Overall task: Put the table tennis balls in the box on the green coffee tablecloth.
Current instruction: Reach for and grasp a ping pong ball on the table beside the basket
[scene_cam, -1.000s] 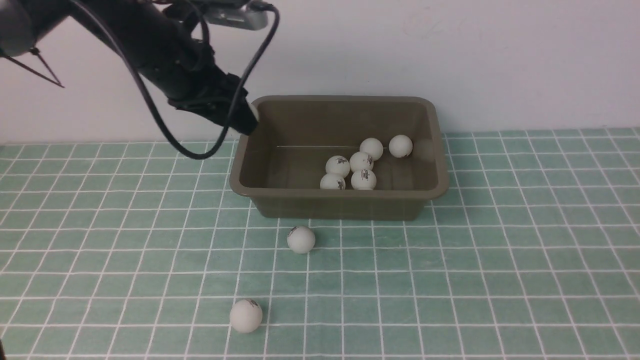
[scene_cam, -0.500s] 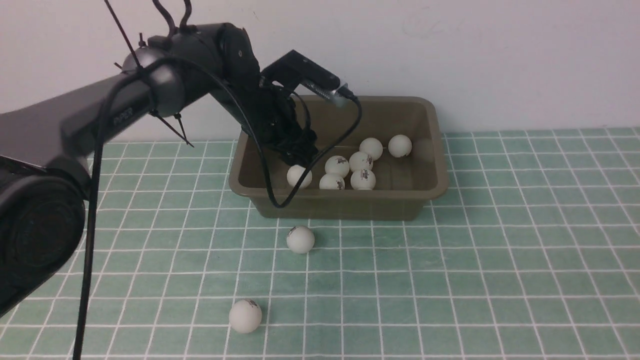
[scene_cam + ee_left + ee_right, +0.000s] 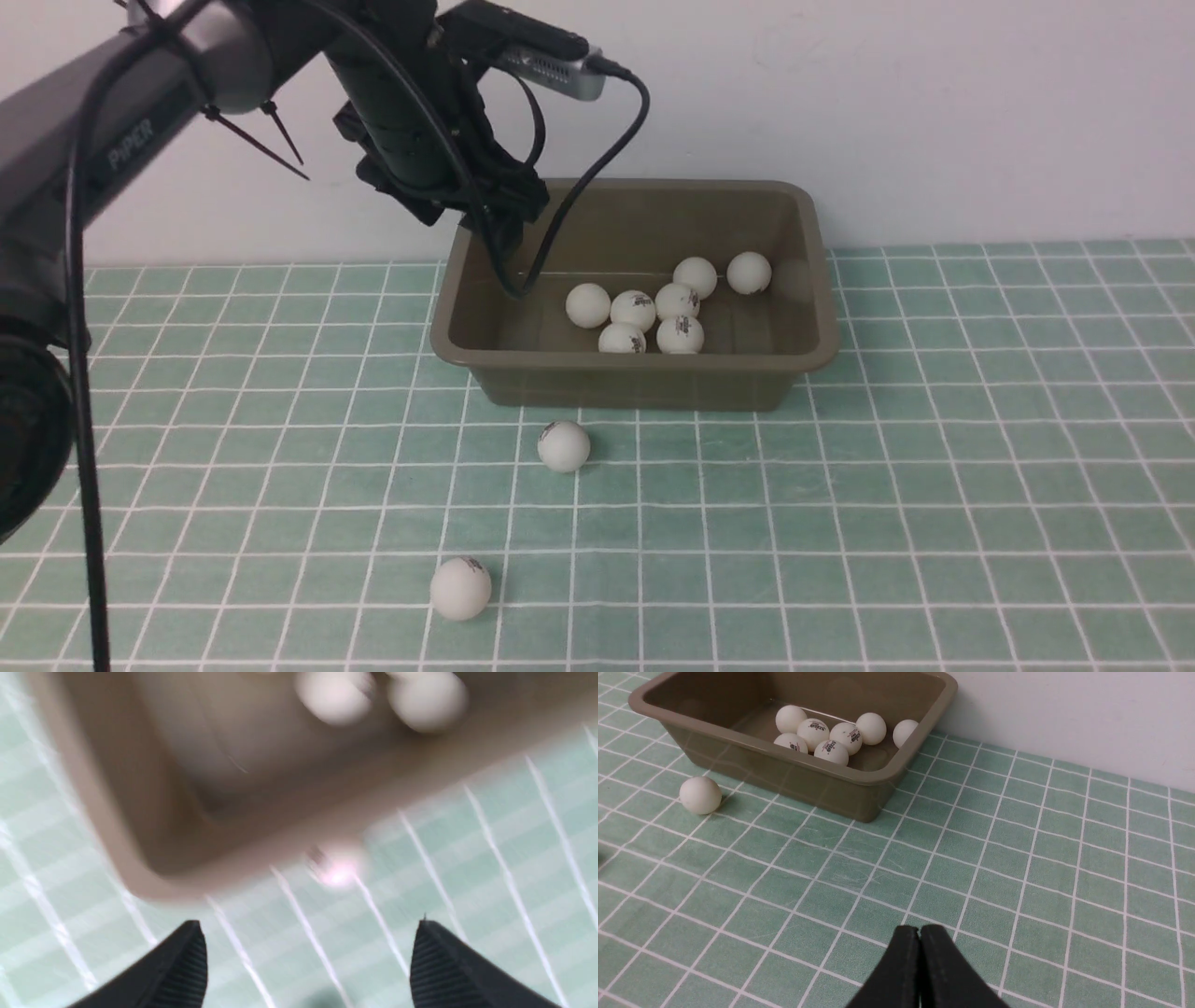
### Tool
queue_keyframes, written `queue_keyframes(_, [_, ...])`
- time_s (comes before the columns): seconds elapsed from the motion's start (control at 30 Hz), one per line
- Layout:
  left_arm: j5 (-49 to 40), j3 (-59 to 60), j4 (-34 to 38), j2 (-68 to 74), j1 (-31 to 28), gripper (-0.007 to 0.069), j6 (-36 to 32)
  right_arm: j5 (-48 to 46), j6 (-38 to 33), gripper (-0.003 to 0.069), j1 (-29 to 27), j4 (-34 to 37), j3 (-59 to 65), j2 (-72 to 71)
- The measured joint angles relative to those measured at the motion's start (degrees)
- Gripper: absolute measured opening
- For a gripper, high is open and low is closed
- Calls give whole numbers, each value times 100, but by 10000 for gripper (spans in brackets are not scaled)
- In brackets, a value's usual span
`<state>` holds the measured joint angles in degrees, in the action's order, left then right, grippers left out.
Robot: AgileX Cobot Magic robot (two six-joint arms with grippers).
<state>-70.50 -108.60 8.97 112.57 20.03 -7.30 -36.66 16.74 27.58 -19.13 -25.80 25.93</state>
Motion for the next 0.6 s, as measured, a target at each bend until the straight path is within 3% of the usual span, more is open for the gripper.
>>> queue_keyframes(0.13, [-5,924,229,-446,139,506,-77,0,0,-16,0,19,0,0])
queue_keyframes(0.6, [66,2840,-359,-768,206,479,-100,0,0,-16,0,141,12,0])
